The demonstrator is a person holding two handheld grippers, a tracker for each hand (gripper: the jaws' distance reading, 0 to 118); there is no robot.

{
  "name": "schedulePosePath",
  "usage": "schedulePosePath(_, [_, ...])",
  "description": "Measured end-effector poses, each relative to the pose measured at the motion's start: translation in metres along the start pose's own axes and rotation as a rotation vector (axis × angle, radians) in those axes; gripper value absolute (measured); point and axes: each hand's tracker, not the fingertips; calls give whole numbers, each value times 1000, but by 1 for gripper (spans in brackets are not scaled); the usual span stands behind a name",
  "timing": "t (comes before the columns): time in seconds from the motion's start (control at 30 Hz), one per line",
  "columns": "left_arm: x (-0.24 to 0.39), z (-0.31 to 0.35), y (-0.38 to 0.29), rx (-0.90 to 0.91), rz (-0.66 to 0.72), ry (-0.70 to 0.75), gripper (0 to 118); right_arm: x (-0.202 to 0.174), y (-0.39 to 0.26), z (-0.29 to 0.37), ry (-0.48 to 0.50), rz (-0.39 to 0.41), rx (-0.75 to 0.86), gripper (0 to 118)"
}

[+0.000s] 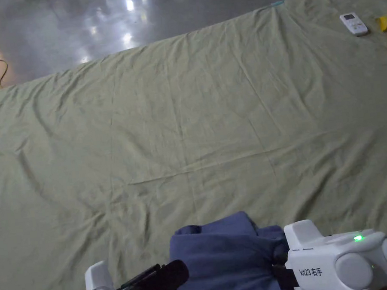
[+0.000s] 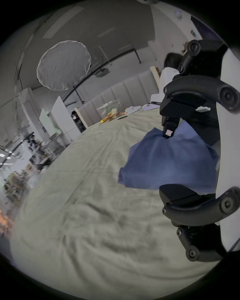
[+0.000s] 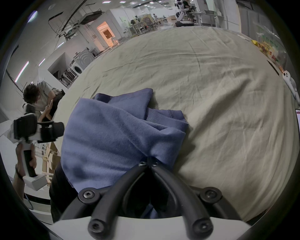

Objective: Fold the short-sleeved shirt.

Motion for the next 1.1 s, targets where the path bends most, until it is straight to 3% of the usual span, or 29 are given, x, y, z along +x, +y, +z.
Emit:
schedulePosePath(0.23, [-35, -41, 26, -146, 58, -95, 87, 10, -4, 0, 46, -53, 15, 0])
schedulePosePath(0.33, [-31, -29, 34, -120, -9, -31, 86, 12, -4, 2, 61, -50, 10, 0])
schedulePosePath(0.57, [-51, -22, 40, -130, 62, 11, 87, 16, -7, 0, 81, -51, 22, 0])
schedulePosePath(0.7, [-54, -59, 29, -184, 146, -169, 88, 18, -7, -1, 94, -67, 21, 0])
schedulePosePath(0.8, [-53, -82, 25, -172, 164, -181, 88, 19, -7, -1, 97, -72, 23, 0])
schedulePosePath(0.83, [-48, -82, 26, -178, 165, -180, 83, 19, -7, -1, 99, -74, 22, 0])
schedulePosePath(0.87, [-44, -82, 26, -189, 147, -170, 68, 20, -7, -1, 102, -79, 21, 0])
schedulePosePath(0.9, [-37, -83, 25, -222, 88, -129, 37, 21, -7, -1, 106, -83, 20, 0])
schedulePosePath(0.97, [-21, -83, 19, -273, -56, -33, 37, 21, -6, 1, 113, -112, 19, 0])
schedulePosePath(1.0, [-12, -79, 18, -256, -86, -21, 37, 20, -5, 5, 130, -162, 16, 0])
schedulePosePath(1.1, [-9, -60, 26, -164, -5, -126, 36, 13, -4, 24, 212, -207, 74, 0])
